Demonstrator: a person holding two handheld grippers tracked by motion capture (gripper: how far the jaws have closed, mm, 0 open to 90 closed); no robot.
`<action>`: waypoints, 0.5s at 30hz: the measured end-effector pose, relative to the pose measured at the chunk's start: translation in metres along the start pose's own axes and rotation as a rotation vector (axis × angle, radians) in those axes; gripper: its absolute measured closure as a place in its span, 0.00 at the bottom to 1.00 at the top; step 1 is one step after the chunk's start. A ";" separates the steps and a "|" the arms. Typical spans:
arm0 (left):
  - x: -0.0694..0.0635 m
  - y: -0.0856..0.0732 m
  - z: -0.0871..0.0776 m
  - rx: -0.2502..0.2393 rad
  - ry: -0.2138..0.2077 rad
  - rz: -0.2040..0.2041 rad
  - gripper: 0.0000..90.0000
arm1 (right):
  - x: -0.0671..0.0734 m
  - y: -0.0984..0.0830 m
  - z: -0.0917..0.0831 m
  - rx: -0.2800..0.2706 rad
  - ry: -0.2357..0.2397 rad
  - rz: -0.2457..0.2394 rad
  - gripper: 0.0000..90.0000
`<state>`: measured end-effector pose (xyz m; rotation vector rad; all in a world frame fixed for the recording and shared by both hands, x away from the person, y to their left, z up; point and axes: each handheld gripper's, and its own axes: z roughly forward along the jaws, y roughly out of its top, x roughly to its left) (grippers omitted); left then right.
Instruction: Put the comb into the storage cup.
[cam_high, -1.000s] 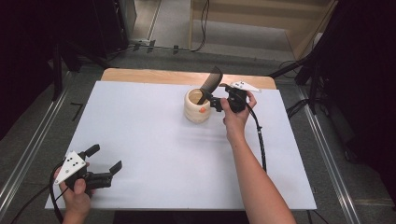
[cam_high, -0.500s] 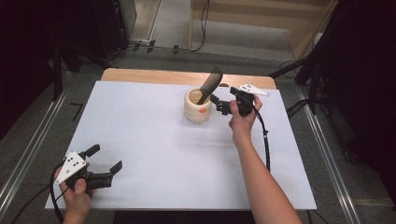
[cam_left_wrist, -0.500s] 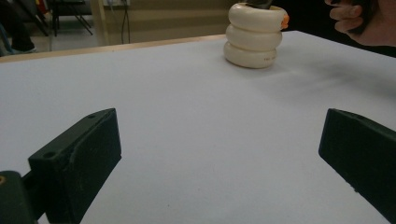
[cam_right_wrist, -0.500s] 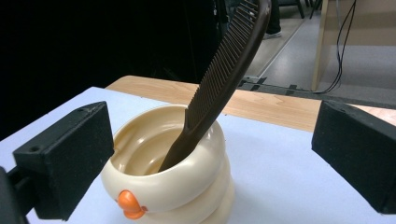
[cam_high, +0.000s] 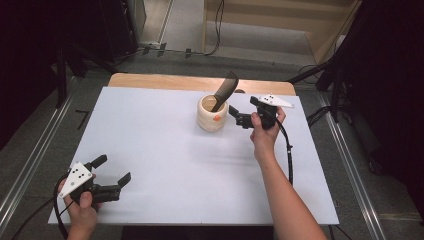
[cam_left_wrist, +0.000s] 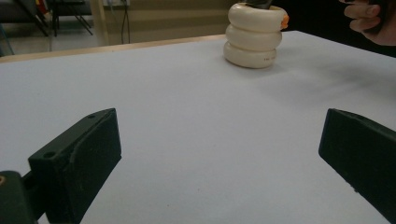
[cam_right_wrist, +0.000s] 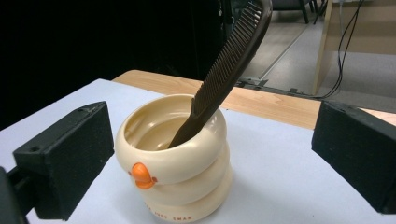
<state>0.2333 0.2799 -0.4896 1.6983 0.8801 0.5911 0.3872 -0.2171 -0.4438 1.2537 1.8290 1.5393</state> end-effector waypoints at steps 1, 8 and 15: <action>0.000 0.000 0.000 -0.001 0.001 0.001 0.00 | 0.000 0.000 -0.001 -0.003 -0.001 -0.001 0.00; 0.000 0.000 0.000 0.000 0.001 0.000 0.00 | 0.003 -0.004 -0.015 -0.008 0.004 -0.034 0.00; -0.001 0.000 0.000 0.002 0.002 0.002 0.00 | 0.004 -0.005 -0.030 -0.022 0.010 -0.049 0.00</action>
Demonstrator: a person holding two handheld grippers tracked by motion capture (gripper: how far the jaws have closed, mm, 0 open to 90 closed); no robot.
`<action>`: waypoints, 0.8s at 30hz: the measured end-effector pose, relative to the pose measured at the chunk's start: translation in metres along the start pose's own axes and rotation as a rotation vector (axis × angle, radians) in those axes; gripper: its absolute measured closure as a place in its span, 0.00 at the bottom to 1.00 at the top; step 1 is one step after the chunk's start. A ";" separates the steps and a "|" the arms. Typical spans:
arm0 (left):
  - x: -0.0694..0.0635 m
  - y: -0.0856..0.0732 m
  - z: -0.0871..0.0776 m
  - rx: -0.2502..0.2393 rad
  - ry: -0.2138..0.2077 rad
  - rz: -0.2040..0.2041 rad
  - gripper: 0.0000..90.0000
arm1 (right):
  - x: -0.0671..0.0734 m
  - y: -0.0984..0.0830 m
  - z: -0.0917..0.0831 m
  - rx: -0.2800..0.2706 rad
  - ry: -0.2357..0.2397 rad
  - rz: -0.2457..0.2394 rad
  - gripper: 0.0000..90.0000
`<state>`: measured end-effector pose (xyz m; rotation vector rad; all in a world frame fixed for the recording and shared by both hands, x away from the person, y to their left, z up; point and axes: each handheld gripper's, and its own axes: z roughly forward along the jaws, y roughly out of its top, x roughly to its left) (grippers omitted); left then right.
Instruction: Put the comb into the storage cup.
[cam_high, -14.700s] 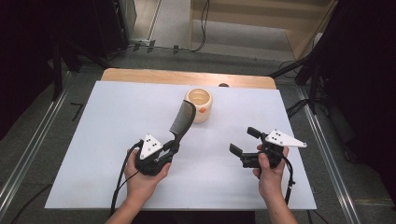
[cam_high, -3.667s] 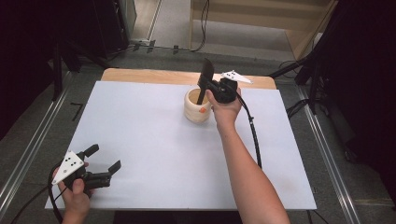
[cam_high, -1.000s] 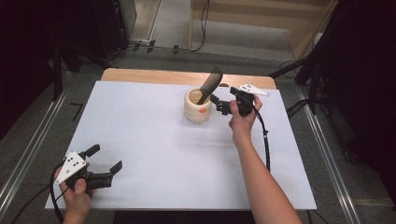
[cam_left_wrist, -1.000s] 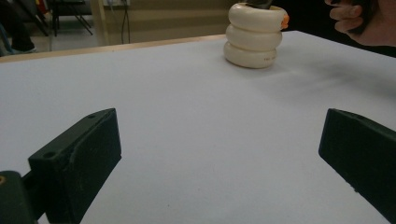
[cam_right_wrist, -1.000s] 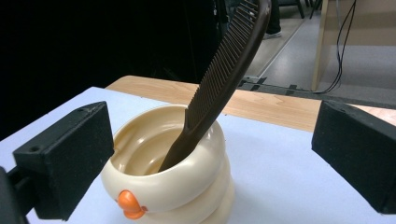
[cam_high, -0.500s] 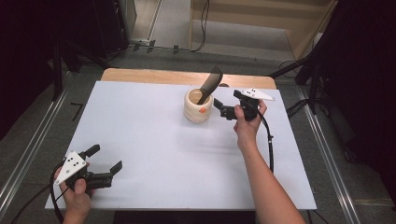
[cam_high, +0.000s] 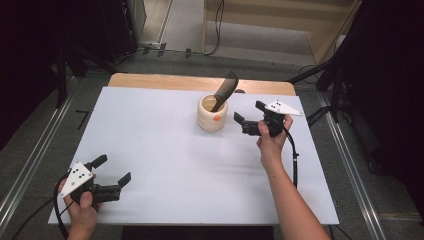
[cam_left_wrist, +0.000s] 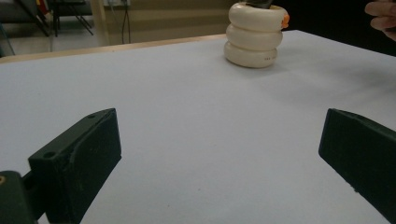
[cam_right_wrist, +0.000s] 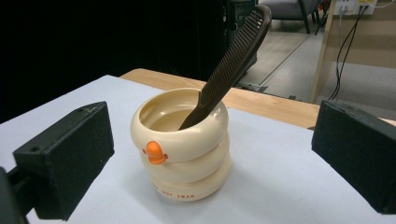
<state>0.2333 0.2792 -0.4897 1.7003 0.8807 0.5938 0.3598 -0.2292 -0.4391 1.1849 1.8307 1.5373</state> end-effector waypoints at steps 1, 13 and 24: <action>0.000 0.000 0.000 0.000 0.000 0.001 0.00 | 0.000 0.000 -0.002 -0.001 0.002 0.002 0.00; 0.000 0.000 0.000 0.001 0.000 0.002 0.00 | -0.004 -0.011 -0.031 -0.018 -0.001 -0.014 0.00; 0.000 0.000 0.000 -0.004 0.002 0.000 0.00 | -0.005 -0.024 -0.056 -0.030 0.013 -0.018 0.00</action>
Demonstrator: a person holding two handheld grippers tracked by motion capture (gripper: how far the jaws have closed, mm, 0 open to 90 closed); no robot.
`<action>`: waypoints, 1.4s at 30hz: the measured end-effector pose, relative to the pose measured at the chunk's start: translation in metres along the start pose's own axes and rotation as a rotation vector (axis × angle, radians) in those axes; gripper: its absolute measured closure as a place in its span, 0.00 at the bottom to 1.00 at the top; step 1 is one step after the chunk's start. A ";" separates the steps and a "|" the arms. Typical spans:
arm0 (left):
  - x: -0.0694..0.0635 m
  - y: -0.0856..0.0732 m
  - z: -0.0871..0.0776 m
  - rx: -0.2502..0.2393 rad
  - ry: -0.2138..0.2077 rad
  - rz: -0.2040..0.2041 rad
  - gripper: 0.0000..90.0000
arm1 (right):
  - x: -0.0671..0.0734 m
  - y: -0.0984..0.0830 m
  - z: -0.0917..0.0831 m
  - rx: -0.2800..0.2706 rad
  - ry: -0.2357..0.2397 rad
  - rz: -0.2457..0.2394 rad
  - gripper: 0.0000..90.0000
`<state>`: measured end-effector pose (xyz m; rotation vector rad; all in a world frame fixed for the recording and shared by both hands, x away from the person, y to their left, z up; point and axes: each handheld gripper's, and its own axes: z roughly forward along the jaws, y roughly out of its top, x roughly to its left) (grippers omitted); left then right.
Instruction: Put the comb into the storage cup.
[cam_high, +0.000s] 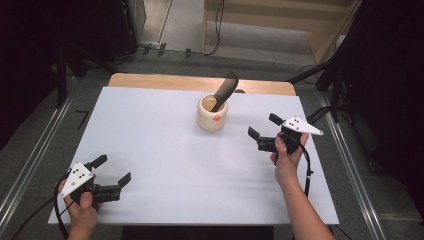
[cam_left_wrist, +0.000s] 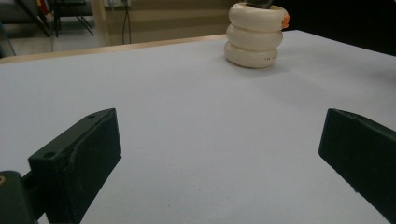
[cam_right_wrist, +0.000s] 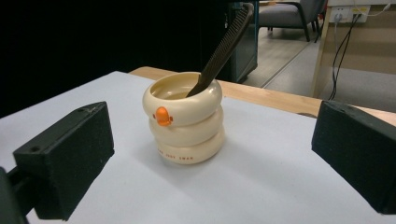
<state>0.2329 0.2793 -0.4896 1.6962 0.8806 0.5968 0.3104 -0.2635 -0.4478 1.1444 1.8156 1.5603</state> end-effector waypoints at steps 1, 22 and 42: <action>0.000 0.000 0.000 -0.001 0.000 0.000 0.00 | 0.000 -0.001 -0.002 0.002 0.004 0.005 0.00; -0.001 0.000 0.000 -0.003 0.002 0.001 0.00 | -0.007 -0.033 -0.045 -0.011 -0.020 0.023 0.00; -0.001 0.000 0.000 0.004 0.002 0.008 0.00 | -0.020 -0.063 -0.086 0.000 -0.063 0.040 0.00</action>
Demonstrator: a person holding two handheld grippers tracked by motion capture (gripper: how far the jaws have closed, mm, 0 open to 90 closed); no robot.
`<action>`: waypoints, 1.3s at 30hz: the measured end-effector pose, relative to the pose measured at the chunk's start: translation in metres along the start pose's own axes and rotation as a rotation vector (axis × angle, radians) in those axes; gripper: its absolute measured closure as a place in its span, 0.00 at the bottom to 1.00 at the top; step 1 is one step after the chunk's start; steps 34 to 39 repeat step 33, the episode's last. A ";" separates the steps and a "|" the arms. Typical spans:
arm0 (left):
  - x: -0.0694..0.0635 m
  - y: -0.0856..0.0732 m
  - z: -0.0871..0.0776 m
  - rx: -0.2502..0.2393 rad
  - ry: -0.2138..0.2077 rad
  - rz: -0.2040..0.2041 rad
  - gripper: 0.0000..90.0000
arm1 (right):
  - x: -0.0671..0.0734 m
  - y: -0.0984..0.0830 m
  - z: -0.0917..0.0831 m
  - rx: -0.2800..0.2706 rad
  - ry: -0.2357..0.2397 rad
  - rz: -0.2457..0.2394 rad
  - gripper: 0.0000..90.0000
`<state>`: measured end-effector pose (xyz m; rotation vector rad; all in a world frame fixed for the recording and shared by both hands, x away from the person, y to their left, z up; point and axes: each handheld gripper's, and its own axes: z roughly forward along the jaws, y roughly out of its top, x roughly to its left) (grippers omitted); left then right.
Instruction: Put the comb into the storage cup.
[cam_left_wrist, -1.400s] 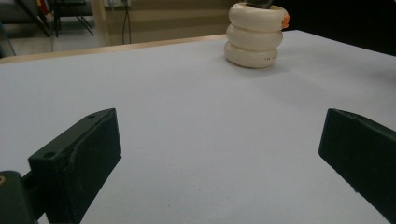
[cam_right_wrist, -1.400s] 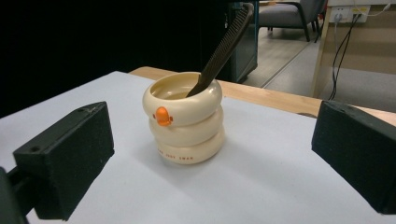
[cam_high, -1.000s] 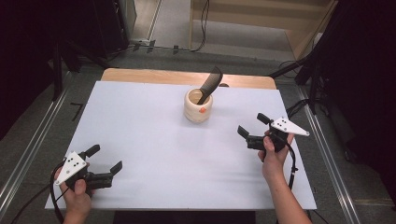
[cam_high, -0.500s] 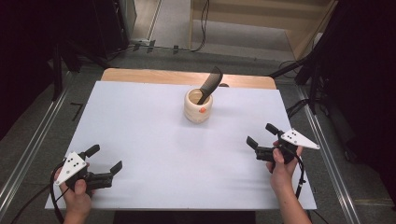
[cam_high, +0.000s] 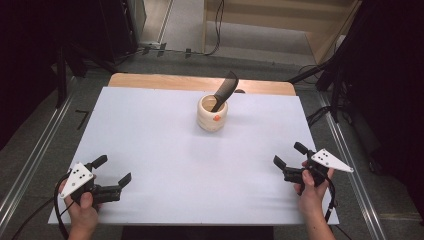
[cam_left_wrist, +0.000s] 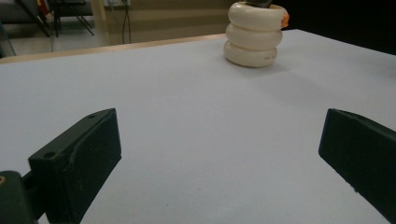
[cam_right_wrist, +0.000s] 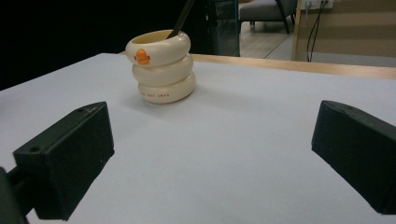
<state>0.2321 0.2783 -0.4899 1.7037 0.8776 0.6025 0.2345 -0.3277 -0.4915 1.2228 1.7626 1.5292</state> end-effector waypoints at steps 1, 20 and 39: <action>0.000 0.000 0.000 -0.001 0.000 -0.002 0.00 | -0.001 -0.001 -0.002 -0.001 0.002 -0.001 0.00; 0.000 0.000 -0.001 0.000 -0.004 0.004 0.00 | -0.019 -0.027 -0.036 0.037 -0.029 -0.018 0.00; 0.002 0.000 -0.001 -0.004 -0.004 -0.011 0.00 | -0.027 -0.036 -0.053 0.060 -0.083 -0.061 0.00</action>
